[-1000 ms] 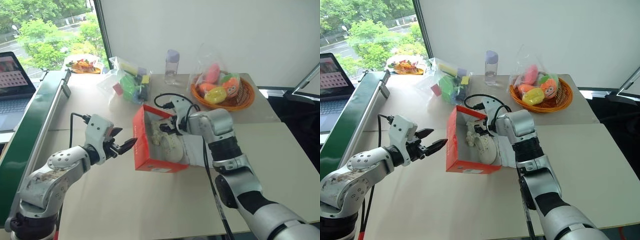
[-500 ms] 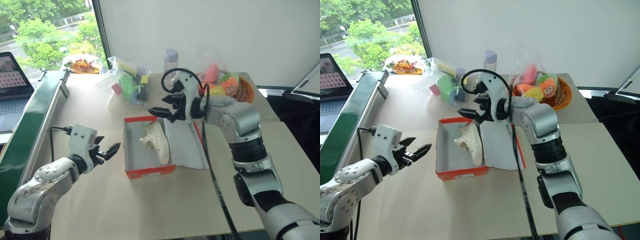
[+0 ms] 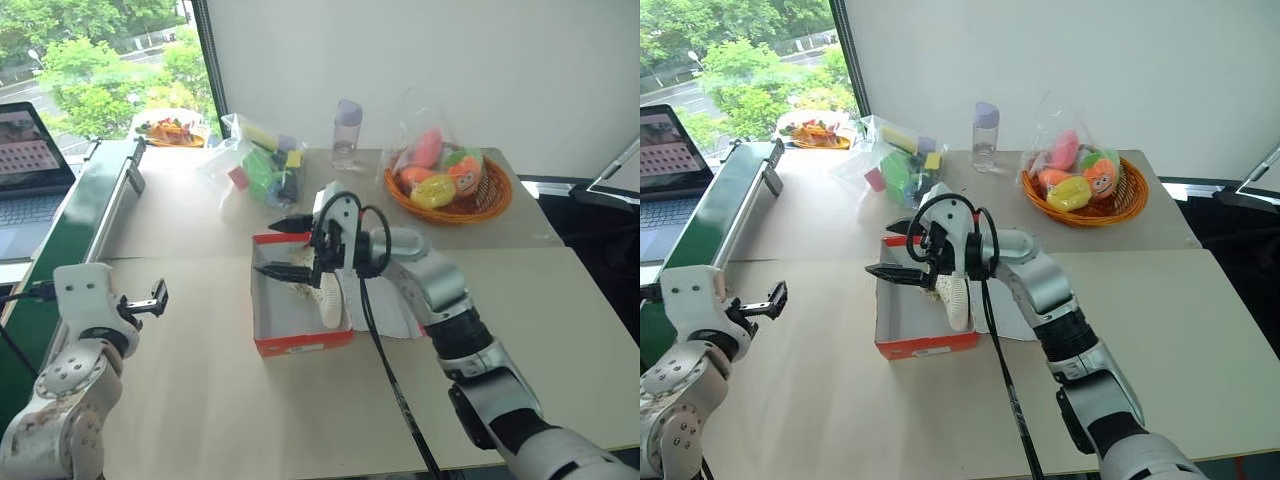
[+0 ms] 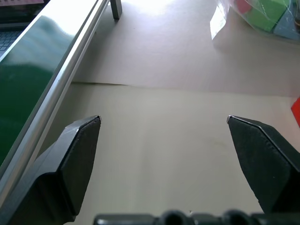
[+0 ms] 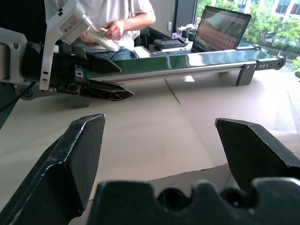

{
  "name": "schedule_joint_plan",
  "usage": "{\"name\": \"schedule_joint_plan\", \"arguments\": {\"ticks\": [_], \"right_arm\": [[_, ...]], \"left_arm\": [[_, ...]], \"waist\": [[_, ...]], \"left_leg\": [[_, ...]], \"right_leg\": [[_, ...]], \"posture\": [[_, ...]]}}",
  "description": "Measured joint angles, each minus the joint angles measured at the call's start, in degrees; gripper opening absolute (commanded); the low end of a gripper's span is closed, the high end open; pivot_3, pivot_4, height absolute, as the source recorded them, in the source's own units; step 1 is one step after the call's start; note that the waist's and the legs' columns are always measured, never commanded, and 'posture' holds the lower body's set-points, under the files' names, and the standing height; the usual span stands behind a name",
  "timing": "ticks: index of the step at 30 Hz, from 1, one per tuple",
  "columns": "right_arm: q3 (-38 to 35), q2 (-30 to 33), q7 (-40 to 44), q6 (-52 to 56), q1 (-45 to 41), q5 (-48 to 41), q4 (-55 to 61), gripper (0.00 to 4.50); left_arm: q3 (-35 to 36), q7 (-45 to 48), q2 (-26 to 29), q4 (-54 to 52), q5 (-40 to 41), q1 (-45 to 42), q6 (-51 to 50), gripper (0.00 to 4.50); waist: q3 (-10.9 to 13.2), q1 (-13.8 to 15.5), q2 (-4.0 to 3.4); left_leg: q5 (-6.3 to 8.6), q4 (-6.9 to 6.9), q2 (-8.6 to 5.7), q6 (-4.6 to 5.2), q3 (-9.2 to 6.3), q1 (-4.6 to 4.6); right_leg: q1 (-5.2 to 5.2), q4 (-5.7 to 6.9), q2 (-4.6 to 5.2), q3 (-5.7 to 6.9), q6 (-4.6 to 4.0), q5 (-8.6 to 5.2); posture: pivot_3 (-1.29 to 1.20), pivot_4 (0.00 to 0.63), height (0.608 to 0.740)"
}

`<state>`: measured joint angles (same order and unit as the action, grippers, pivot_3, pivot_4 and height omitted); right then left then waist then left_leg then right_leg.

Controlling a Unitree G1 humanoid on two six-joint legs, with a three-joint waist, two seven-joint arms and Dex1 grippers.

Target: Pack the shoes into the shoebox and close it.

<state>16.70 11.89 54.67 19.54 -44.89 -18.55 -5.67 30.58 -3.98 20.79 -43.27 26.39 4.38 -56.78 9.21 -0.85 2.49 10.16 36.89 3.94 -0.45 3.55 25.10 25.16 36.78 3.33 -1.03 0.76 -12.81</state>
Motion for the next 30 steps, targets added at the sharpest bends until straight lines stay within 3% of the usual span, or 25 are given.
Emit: {"name": "schedule_joint_plan", "arguments": {"ticks": [7,15,22,30], "right_arm": [[-0.03,-1.13,5.25,-0.15,0.37,-1.99,-1.76,4.5],[-0.07,-3.68,5.41,-0.22,0.34,-2.25,-5.39,4.5],[0.09,-7.13,3.94,-2.95,-0.97,0.15,-10.27,4.5],[0.8,-8.73,1.98,-6.93,-2.19,4.87,-14.2,4.5]], "left_arm": [[5.88,-0.47,-1.49,-0.82,-2.59,4.55,3.55,4.48],[10.81,0.57,-2.3,-0.81,-4.81,9.97,6.78,4.48],[10.57,1.82,-2.78,1.19,-6.33,10.94,10.45,4.48],[7.85,3.25,0.32,8.2,-8.3,5.24,11.56,4.48]], "waist": [[0.0,-0.22,0.0],[0.0,-0.17,0.0],[0.0,-0.2,0.0],[-0.01,-0.15,0.02]], "left_leg": [[0.0,0.0,0.01,0.0,0.02,-0.04],[0.01,0.0,0.01,-0.02,0.02,-0.05],[0.02,0.0,0.02,-0.03,0.03,-0.05],[0.02,-0.01,0.02,-0.03,0.04,-0.04]], "right_leg": [[0.0,0.03,0.01,0.0,-0.03,0.0],[0.01,0.03,0.05,0.04,-0.07,-0.02],[0.04,0.05,0.05,0.06,-0.09,-0.01],[0.04,0.05,0.09,0.1,-0.09,-0.01]], "posture": [[0.0,0.15,0.74],[0.0,0.15,0.74],[0.0,0.15,0.74],[0.0,0.15,0.74]]}}
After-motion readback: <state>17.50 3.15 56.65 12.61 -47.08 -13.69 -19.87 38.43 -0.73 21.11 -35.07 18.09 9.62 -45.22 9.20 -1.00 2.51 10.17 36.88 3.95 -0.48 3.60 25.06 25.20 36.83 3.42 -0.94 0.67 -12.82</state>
